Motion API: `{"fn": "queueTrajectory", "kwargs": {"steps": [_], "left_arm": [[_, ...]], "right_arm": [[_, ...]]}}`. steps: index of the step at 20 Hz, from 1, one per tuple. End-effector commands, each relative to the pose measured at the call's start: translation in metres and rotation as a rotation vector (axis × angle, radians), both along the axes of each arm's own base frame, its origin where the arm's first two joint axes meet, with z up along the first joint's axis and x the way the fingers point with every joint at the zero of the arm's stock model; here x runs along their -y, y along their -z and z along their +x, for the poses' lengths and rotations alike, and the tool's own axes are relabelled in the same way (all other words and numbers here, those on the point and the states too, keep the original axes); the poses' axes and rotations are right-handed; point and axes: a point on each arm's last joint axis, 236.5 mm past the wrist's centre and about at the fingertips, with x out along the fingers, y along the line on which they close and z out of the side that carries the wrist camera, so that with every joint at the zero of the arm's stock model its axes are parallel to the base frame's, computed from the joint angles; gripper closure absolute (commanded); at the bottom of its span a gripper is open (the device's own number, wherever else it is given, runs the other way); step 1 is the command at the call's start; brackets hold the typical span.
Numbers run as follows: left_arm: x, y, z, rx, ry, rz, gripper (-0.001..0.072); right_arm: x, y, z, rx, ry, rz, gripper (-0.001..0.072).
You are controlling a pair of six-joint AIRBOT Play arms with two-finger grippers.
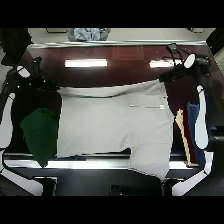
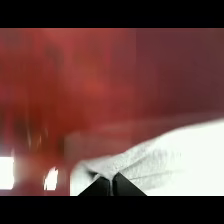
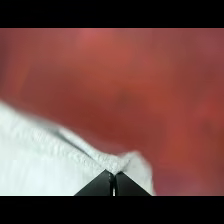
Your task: Fold the shirts.
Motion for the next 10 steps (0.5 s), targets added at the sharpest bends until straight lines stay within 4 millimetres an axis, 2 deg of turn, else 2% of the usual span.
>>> {"fn": "queueTrajectory", "kwargs": {"steps": [1,3,5,8,10], "left_arm": [[-0.005,-0.007,0.052,0.181,-0.082,-0.036,0.0674],[-0.001,-0.011,0.065,0.227,-0.112,-0.082,0.0674],[0.009,0.002,0.067,0.203,-0.125,-0.143,0.0675],[0.028,0.026,0.066,0.158,-0.107,-0.170,0.0674],[0.033,0.022,0.065,0.158,-0.095,-0.171,0.0674]], "right_arm": [[0.017,-0.006,0.046,0.185,0.091,-0.008,0.0669],[0.029,0.004,0.044,0.161,0.109,-0.041,0.0669],[0.044,0.024,0.036,0.096,0.158,-0.021,0.0669],[0.040,0.061,0.017,-0.042,0.157,0.004,0.0670],[0.040,0.059,0.019,-0.032,0.157,0.002,0.0670]]}}
